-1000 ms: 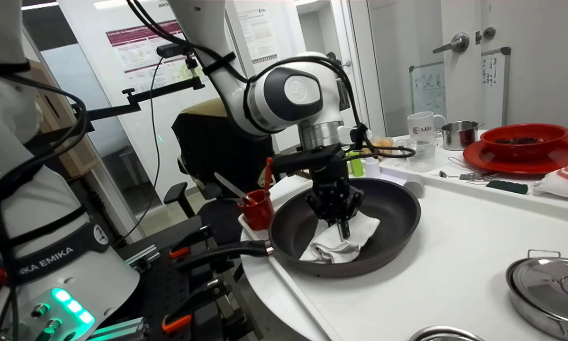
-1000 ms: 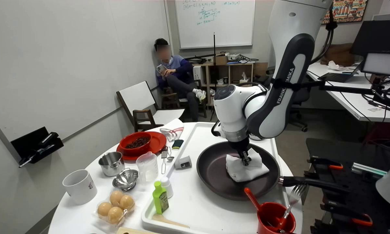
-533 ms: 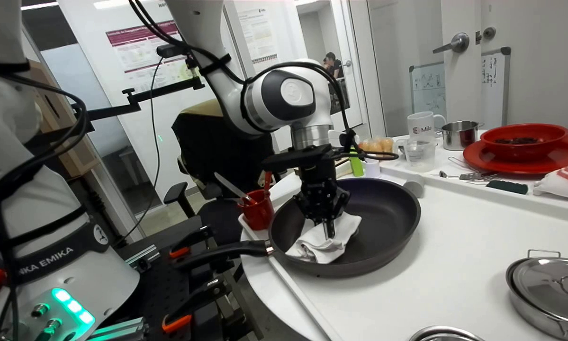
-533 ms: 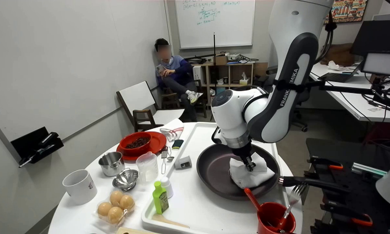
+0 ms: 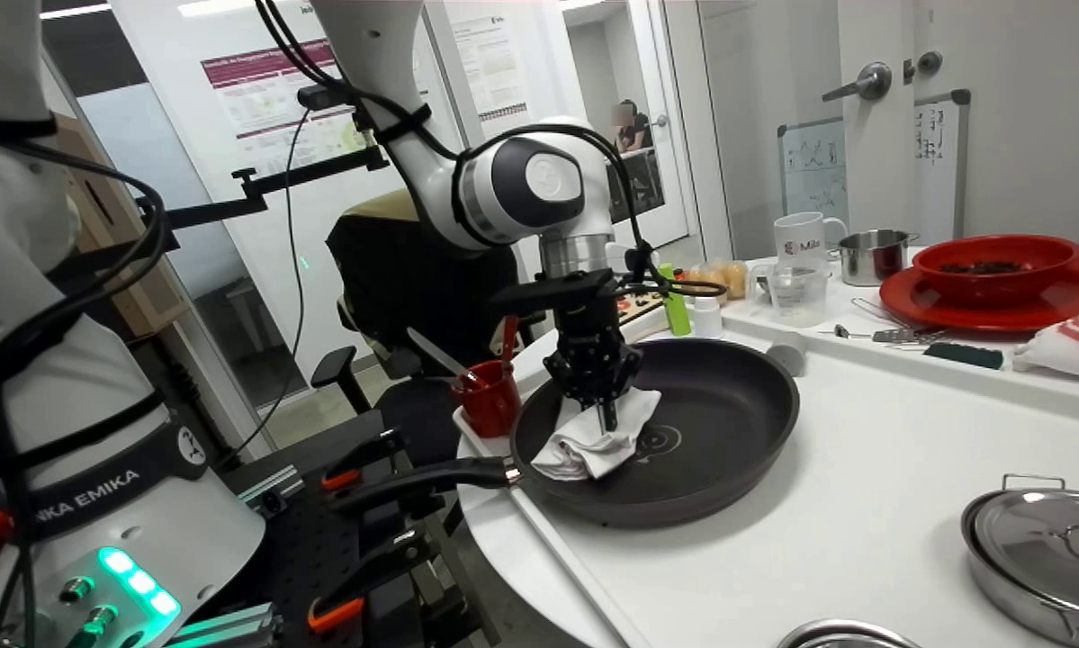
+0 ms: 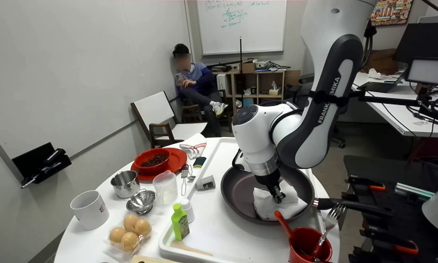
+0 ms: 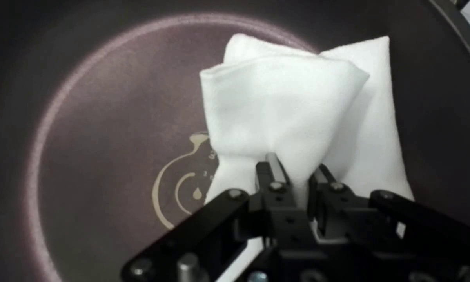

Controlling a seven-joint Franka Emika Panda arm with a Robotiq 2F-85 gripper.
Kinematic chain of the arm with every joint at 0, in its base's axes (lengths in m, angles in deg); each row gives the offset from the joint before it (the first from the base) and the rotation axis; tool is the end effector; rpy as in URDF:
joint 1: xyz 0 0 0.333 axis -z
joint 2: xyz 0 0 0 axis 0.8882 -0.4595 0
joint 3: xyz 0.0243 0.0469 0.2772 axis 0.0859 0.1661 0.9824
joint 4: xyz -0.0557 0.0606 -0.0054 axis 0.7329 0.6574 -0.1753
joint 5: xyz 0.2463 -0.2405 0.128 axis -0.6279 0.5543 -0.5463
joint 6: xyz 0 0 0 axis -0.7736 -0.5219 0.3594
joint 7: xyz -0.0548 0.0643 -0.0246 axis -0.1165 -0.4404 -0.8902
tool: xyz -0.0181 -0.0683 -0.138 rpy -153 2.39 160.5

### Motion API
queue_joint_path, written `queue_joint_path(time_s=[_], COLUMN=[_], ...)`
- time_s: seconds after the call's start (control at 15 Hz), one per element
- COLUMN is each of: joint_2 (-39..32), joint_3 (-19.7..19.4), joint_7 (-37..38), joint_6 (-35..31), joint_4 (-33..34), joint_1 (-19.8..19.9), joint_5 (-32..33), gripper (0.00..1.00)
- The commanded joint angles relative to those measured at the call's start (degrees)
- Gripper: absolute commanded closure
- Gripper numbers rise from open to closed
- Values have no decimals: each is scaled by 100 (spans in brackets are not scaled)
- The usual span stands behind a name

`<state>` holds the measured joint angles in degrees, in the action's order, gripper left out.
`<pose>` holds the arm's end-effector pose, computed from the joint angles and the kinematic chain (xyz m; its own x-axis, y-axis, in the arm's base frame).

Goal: Pick up the white cloth, wipe the pan and put the white cloth down

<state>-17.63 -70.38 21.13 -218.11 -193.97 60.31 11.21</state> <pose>0.4379 0.0057 0.0534 0.7784 0.5414 -0.3177 0.5888 -0.8052 0.0703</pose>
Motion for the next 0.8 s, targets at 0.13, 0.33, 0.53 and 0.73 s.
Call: queue_joint_path(time_s=[0.13,0.33,0.53,0.73], joint_2=[-185,-267,-393,-577], joint_3=[111,61,-67,-350], joint_7=[155,356,606,852], joint_6=[-135,-509,-1107,-1574], joint_4=[243,375,587,821], joint_1=[-73,-109,-177,-348], joint_5=[-289,-277,-229,-139], gripper=[91,91,91,91])
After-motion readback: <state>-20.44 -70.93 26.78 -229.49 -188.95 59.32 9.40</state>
